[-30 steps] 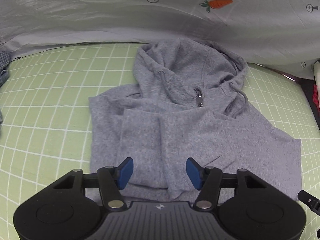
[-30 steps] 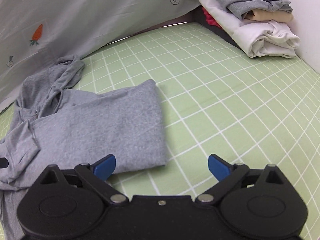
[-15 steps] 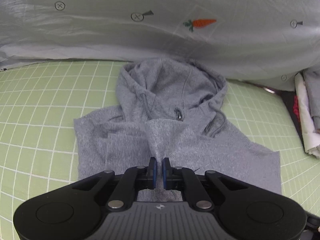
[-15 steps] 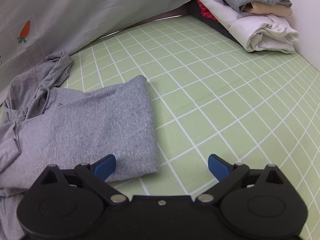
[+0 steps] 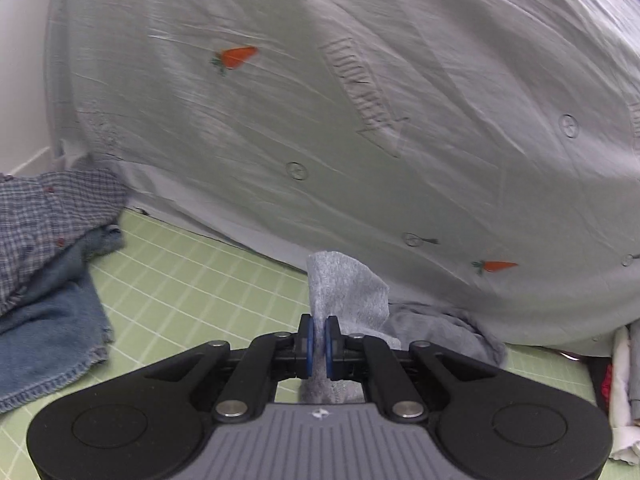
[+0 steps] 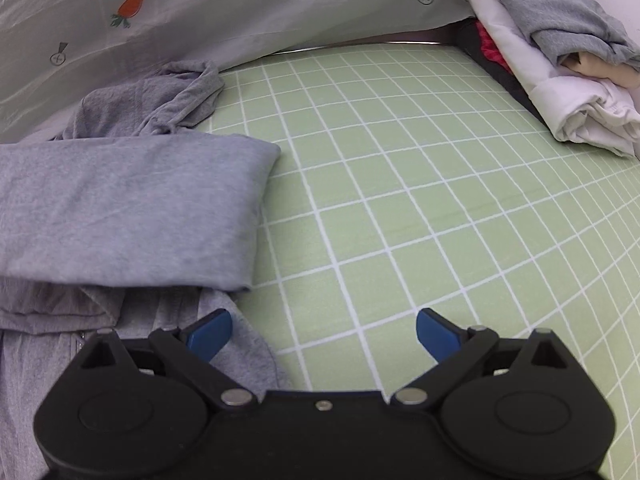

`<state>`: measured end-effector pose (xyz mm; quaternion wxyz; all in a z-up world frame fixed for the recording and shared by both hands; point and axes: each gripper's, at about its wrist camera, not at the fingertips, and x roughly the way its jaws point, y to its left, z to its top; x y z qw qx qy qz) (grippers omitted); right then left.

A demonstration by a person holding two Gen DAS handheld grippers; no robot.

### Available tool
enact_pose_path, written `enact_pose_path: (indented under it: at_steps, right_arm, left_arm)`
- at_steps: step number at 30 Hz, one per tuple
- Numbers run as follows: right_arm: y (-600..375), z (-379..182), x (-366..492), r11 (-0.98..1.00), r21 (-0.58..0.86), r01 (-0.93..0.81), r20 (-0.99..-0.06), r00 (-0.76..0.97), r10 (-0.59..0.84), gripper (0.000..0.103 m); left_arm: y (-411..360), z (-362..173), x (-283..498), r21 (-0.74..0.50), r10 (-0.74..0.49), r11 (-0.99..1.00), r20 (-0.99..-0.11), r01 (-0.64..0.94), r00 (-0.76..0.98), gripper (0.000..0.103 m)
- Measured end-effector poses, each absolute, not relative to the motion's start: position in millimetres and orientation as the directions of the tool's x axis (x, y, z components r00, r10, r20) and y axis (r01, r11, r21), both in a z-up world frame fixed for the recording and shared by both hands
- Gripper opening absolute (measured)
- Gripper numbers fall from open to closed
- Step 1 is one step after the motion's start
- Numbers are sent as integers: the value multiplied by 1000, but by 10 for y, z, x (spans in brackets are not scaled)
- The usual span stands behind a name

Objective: Fold clothes

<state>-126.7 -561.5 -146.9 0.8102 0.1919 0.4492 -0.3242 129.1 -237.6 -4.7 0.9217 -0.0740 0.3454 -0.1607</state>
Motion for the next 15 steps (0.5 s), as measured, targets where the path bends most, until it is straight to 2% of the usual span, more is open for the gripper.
enact_pose_path:
  at_steps: [2,4,5,10,15]
  right_arm:
    - [-5578,-1476,-1214,730,13,683,-855,386,-346,100]
    - [-5538,-1463,-1164,740,4,672,-854,387,-347,100]
    - [-5518,-1452,-1141,745,2,667,-851,392,-349,100]
    - [-5406,-1413,-1005,777,18,629,-838,433,-331,100]
    - [-5220,-1415,-837,812,44,582,-836,466,-288,100]
  left_arm:
    - [-2238,-192,1384,-190,-239,970,-653,150,719,12]
    - [-2101,-339,1466,-139,-146,988,-688,68,710,29]
    - [-2036,-415,1483,-136,-136,989,-709,54,692,32]
    - [-2010,-788,1456,-142,-171,985,-786,95,595,48]
    - [-2189,-1083,1345,-132,-193,979,-843,155,502,57]
